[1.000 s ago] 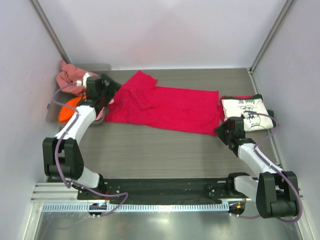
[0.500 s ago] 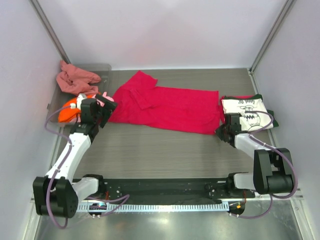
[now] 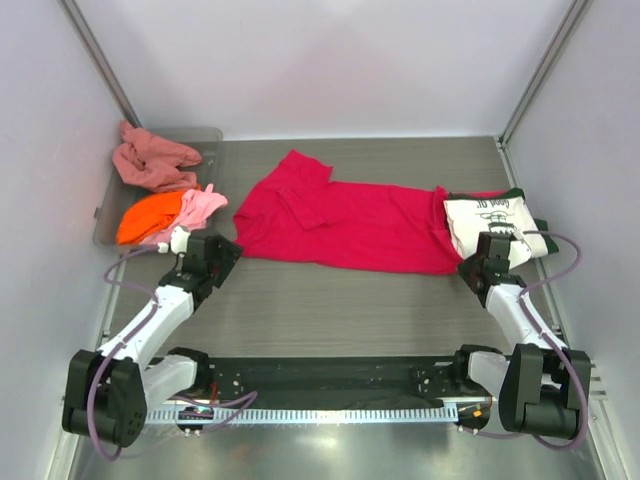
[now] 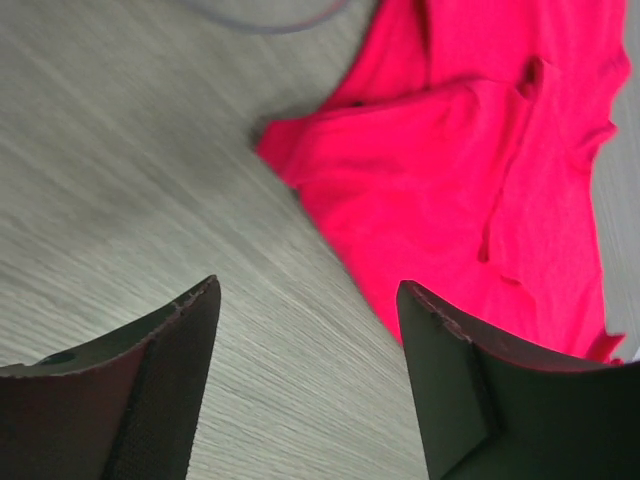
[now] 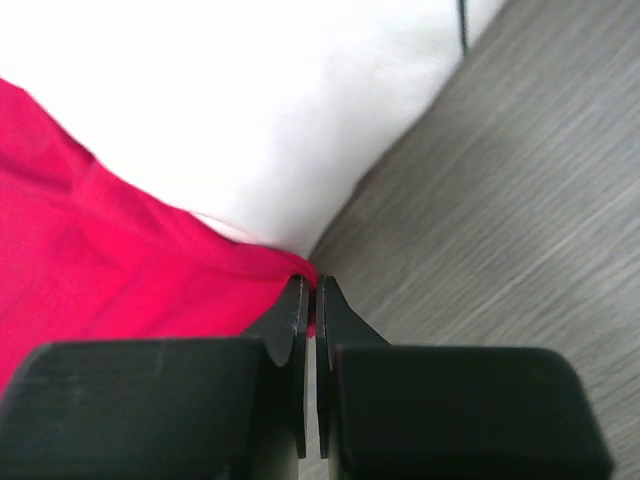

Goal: Fold and stack the t-shirts
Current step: Fold the tshirt

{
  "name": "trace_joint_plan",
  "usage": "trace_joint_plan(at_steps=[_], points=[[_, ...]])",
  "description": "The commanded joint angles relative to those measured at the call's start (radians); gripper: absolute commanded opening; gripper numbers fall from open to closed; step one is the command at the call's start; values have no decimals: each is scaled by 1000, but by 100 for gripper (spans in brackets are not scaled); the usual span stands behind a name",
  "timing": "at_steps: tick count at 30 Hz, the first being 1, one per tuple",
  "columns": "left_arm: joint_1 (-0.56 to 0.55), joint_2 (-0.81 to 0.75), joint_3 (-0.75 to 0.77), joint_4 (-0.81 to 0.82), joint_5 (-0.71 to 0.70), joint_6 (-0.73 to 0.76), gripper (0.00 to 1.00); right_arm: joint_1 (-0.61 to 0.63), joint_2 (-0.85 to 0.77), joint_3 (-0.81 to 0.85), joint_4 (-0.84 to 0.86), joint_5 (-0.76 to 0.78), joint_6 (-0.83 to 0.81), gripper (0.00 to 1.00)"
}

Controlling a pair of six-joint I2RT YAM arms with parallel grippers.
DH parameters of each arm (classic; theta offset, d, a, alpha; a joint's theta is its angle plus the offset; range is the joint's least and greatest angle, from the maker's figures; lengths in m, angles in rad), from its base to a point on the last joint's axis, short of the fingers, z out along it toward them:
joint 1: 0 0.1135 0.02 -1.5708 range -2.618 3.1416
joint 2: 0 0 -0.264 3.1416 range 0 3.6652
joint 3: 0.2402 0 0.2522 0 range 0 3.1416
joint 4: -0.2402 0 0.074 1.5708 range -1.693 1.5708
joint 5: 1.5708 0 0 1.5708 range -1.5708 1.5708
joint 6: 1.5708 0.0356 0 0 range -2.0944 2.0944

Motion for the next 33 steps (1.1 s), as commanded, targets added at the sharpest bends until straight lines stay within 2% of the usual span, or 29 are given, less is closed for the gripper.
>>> trace_joint_plan(at_steps=[1, 5, 7, 11, 14, 21, 25, 26, 28, 29, 33], points=[[-9, -10, -38, 99, -89, -66, 70, -21, -9, -18, -25, 10, -40, 1], [-13, 56, -52, 200, -98, -75, 63, -21, -9, -25, 1, -17, -49, 1], [-13, 110, -49, 227, -103, -75, 62, -22, -12, -28, 7, -22, -52, 1], [-18, 197, -73, 429, -71, -74, 60, -22, -26, -39, 32, -48, -66, 1], [-38, 304, -72, 520, -81, -80, 56, -21, -26, -44, 44, -66, -72, 1], [-47, 418, -36, 563, -124, -81, 49, -22, -20, -42, 44, -75, -78, 1], [-47, 458, -32, 547, -179, -95, 39, -20, -18, -42, 47, -77, -77, 1], [-48, 479, -21, 537, -185, -97, 34, -20, -18, -42, 45, -79, -77, 1], [-47, 493, -9, 525, -187, -88, 18, -22, -23, -42, 45, -72, -75, 1], [-48, 495, -1, 481, -192, -86, 0, -22, -24, -44, 41, -63, -74, 1], [-48, 397, 13, 344, -271, -98, 0, -22, -29, -33, 16, -54, -67, 1]])
